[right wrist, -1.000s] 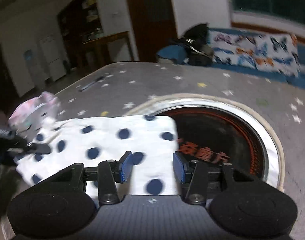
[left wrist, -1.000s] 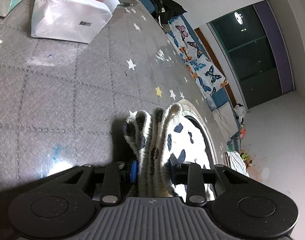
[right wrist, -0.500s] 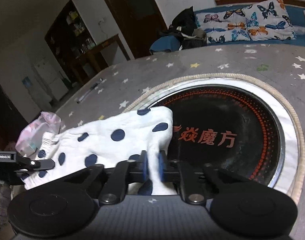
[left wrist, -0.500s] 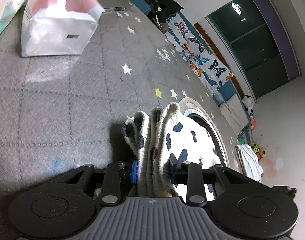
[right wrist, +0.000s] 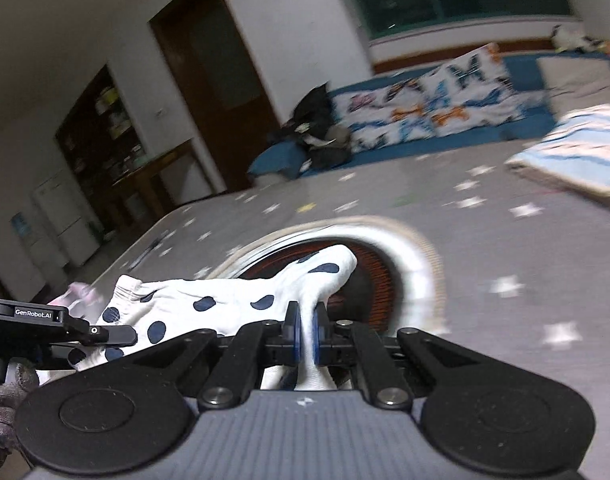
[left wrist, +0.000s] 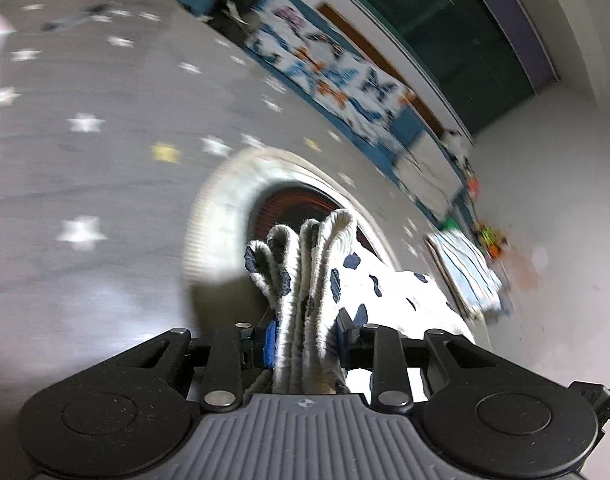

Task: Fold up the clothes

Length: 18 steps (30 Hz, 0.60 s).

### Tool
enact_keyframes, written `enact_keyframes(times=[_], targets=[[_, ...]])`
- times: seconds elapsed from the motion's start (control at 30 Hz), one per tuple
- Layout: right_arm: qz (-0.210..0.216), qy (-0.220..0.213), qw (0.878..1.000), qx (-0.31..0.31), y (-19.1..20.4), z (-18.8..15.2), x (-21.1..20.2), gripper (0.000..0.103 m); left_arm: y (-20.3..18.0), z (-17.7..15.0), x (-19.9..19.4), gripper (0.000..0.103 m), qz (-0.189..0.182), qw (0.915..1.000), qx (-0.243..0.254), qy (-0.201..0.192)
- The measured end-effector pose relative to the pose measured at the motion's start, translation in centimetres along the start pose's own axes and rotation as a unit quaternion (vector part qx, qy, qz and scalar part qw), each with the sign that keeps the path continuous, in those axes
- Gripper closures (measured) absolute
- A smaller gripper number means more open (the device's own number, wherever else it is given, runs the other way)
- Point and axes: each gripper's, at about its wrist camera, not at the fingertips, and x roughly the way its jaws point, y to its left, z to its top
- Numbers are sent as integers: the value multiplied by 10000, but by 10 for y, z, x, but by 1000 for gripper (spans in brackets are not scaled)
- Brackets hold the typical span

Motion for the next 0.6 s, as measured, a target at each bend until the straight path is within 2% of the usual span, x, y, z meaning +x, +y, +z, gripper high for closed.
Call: enact_keyframes(times=[0.37, 0.6], targets=[[-1102, -417, 9926, 307, -89, 14, -69, 98, -110, -11, 95, 73, -399, 9934, 847, 666], [-1476, -564, 9859, 549, -134, 16, -88, 98, -155, -16, 139, 73, -418, 9877, 1205, 906]])
